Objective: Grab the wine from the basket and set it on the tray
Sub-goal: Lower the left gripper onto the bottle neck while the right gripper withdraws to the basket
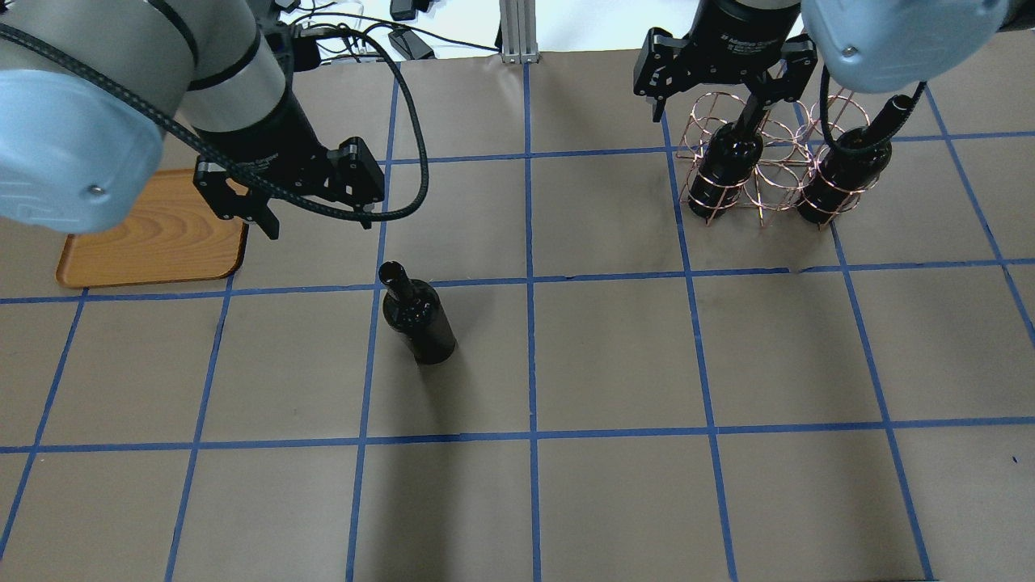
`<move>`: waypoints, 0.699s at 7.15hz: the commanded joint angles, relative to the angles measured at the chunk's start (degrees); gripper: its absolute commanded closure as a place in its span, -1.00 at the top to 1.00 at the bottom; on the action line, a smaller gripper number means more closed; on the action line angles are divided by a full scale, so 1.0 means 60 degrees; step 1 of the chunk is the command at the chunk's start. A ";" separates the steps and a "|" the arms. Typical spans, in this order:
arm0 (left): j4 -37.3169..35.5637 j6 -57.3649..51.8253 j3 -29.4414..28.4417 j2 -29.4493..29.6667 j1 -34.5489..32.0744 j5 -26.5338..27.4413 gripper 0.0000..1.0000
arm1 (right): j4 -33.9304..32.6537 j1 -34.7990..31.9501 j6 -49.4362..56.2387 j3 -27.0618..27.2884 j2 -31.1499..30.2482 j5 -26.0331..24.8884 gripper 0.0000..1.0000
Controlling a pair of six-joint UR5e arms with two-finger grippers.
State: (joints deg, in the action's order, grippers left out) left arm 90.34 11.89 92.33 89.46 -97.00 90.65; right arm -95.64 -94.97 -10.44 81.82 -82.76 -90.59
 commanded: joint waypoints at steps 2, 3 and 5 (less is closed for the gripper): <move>-0.0566 0.0186 0.0695 0.0265 -0.0576 -0.0005 1.00 | 0.0456 0.0125 0.1972 0.0045 -0.0137 0.0113 1.00; -0.1077 0.0201 0.0798 0.0353 -0.0577 -0.0020 1.00 | 0.0688 0.0125 0.1988 0.0059 -0.0152 0.0113 1.00; -0.1550 0.0201 0.0988 0.0558 -0.0577 -0.0005 1.00 | 0.1026 0.0125 0.2003 0.0059 -0.0181 0.0113 1.00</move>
State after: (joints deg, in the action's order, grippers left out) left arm 82.63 13.05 97.60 92.09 -100.42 90.60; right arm -90.69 -94.22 1.43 82.16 -83.71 -89.96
